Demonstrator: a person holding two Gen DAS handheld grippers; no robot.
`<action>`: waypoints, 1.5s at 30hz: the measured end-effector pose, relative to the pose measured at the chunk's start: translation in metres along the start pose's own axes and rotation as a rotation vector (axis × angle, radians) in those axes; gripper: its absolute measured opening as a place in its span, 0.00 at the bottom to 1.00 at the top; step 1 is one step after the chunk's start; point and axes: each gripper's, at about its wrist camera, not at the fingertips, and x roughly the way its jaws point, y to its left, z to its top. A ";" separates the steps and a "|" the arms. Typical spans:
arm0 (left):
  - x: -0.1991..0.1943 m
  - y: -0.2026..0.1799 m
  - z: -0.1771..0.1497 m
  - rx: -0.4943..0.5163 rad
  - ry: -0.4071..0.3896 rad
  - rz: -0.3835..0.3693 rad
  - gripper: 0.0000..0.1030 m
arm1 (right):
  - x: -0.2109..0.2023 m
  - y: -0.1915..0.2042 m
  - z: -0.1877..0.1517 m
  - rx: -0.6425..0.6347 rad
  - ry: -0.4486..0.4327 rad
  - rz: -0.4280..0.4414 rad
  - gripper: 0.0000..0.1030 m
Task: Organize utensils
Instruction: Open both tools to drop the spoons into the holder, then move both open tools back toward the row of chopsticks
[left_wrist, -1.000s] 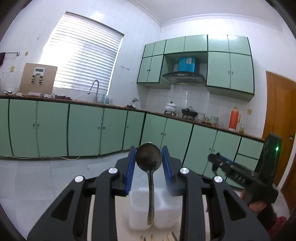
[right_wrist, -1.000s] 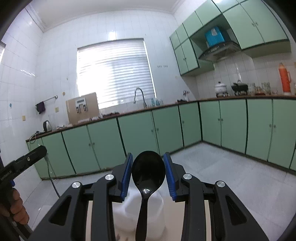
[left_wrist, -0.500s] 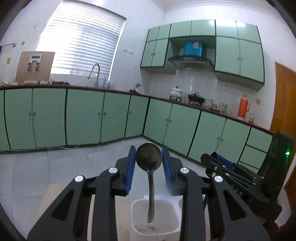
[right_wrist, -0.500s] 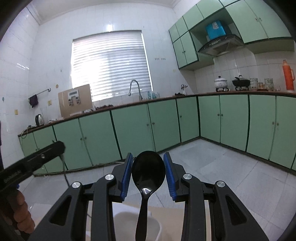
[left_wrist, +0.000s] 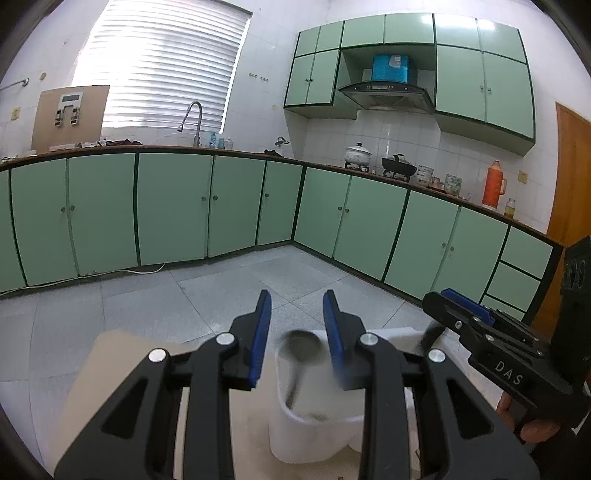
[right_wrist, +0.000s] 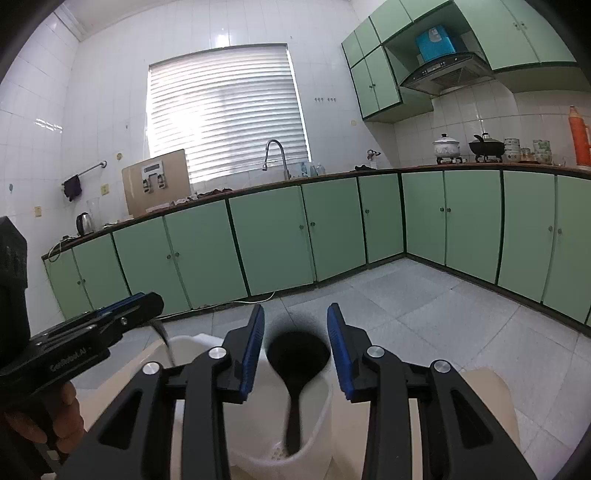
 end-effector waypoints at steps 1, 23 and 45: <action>-0.003 0.000 0.000 -0.002 -0.003 0.000 0.33 | -0.001 0.000 0.000 0.003 0.000 0.000 0.38; -0.126 0.002 -0.062 0.011 0.118 0.065 0.80 | -0.127 0.003 -0.065 0.083 0.145 -0.138 0.94; -0.168 0.007 -0.166 0.067 0.507 0.090 0.69 | -0.197 0.030 -0.142 0.083 0.418 -0.152 0.78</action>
